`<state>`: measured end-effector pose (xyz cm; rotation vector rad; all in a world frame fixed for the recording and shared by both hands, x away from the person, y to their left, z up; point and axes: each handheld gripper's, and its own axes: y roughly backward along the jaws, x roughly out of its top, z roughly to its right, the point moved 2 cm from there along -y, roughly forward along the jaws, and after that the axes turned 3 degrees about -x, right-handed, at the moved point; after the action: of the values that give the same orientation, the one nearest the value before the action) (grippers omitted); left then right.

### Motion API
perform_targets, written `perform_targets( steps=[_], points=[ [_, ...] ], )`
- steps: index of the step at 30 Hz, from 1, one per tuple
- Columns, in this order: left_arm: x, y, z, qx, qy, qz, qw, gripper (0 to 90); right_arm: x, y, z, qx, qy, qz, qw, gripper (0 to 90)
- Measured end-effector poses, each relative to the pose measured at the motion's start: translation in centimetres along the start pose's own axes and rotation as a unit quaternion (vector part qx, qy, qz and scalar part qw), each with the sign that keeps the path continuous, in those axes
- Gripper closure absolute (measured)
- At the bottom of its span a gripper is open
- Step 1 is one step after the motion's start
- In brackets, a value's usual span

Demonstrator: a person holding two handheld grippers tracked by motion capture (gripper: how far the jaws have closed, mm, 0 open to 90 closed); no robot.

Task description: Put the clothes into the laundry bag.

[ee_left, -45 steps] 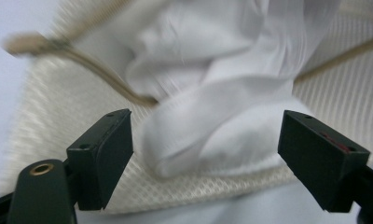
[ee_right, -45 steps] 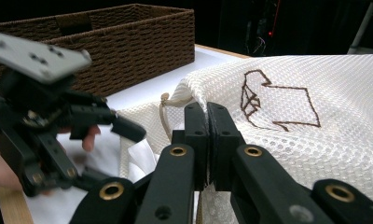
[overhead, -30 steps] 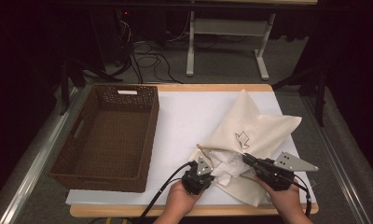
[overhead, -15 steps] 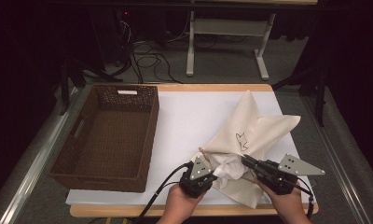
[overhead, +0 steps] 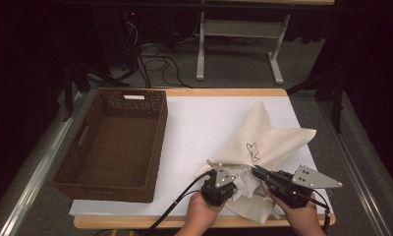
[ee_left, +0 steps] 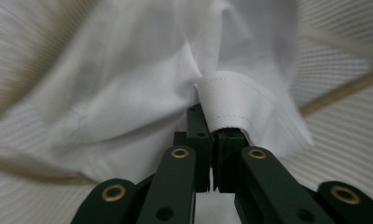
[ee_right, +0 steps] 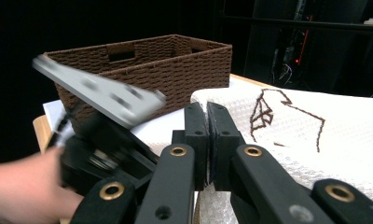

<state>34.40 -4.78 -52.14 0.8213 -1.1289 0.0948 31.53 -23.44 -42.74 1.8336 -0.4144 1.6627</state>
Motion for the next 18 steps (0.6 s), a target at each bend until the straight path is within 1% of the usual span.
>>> perform_targets(
  steps=[2, 4, 6, 7, 8, 9, 10, 11, 12, 14, 16, 17, 18],
  points=[
    [0.2, -1.2, -0.2, 0.009, 0.001, -0.010, 0.9999, 87.2, -0.1, 0.1, 0.2, 0.000, 0.001, 0.001, 1.0000, 89.3],
    [0.7, -1.9, -0.2, 0.020, 0.002, -0.004, 0.9998, 87.0, -0.1, 0.1, 0.3, -0.004, 0.000, 0.001, 1.0000, 89.3],
    [1.5, -2.5, -0.2, 0.039, -0.006, 0.004, 0.9992, 86.6, -0.2, 0.2, 0.5, -0.009, -0.003, 0.000, 1.0000, 89.3],
    [1.6, -2.8, -0.3, 0.044, -0.004, 0.008, 0.9990, 86.4, -0.2, 0.1, 0.6, -0.007, -0.003, 0.001, 1.0000, 89.3],
    [1.8, -3.1, -0.4, 0.049, -0.002, 0.013, 0.9987, 86.2, -0.3, 0.1, 0.7, -0.011, -0.005, 0.001, 0.9999, 89.3],
    [2.0, -3.4, -0.4, 0.054, 0.005, 0.021, 0.9983, 83.9, -0.3, 0.2, 0.9, -0.012, -0.008, 0.001, 0.9999, 89.3],
    [2.0, -3.4, -0.3, 0.052, 0.009, 0.022, 0.9984, 81.4, -0.4, 0.2, 1.0, -0.013, -0.009, 0.001, 0.9999, 89.3],
    [2.0, -3.4, -0.3, 0.052, 0.009, 0.022, 0.9984, 77.3, -0.4, 0.2, 1.0, -0.013, -0.009, 0.001, 0.9999, 89.3],
    [2.0, -3.2, -0.3, 0.049, 0.009, 0.023, 0.9985, 77.3, -0.4, 0.3, 1.1, -0.016, -0.010, 0.001, 0.9998, 89.3],
    [1.8, -2.7, -0.1, 0.051, 0.003, 0.026, 0.9984, 63.0, -0.5, 0.4, 1.1, -0.017, -0.011, -0.001, 0.9998, 89.3],
    [1.6, -1.9, 0.1, 0.046, -0.002, 0.036, 0.9983, 56.2, -0.6, 0.3, 1.1, -0.014, -0.010, -0.001, 0.9998, 89.3],
    [1.5, -1.1, 0.2, 0.048, -0.007, 0.043, 0.9979, 53.4, -0.5, 0.3, 1.1, -0.013, -0.009, 0.000, 0.9999, 89.3],
    [1.4, -0.7, 0.3, 0.048, -0.006, 0.048, 0.9977, 51.2, -0.5, 0.3, 1.1, -0.018, -0.010, -0.003, 0.9998, 89.3]
  ],
)
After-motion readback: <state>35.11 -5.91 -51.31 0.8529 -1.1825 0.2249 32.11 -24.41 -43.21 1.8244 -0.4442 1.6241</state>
